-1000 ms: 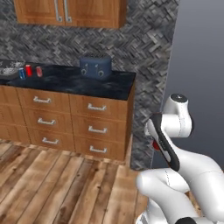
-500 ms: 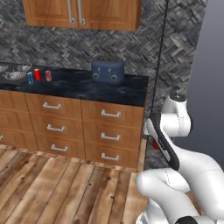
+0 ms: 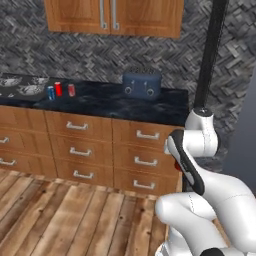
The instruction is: Four empty soda cans are scattered around the kitchen. Gather all the cans and cluster them next to the stove for recycling.
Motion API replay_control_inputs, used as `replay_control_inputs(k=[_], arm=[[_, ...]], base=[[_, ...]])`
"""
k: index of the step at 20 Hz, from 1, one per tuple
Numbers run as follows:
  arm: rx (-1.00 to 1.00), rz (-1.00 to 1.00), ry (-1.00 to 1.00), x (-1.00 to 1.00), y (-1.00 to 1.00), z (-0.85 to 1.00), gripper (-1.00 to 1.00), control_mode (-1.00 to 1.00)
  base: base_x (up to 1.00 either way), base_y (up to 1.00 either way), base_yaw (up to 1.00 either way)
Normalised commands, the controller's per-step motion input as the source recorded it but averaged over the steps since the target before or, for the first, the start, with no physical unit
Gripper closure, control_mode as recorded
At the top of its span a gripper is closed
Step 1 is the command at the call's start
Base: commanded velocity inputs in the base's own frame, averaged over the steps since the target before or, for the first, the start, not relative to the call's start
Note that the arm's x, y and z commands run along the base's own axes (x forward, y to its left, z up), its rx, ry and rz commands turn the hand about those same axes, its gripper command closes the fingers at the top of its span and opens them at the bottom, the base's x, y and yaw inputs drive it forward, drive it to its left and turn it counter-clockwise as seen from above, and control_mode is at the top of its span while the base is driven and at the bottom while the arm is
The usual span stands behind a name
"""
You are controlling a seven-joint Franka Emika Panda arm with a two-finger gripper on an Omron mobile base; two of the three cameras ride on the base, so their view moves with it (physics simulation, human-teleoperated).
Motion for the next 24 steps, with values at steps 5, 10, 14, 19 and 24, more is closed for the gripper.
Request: replay_control_inputs(k=[5,10,14,19,24], arm=[[0.00,0.00,0.00,0.00,0.00,0.00,1.00,1.00],[0.00,0.00,0.00,0.00,0.00,0.00,1.00,1.00],[0.00,0.00,0.00,0.00,0.00,0.00,1.00,1.00],[0.00,0.00,0.00,0.00,0.00,0.00,1.00,1.00],[0.00,0.00,0.00,0.00,0.00,0.00,1.00,1.00]], base=[[0.56,0.41,-0.06],[0.57,0.42,-0.03],[0.59,0.38,-0.04],[0.60,0.37,-0.05],[0.60,0.37,-0.05]])
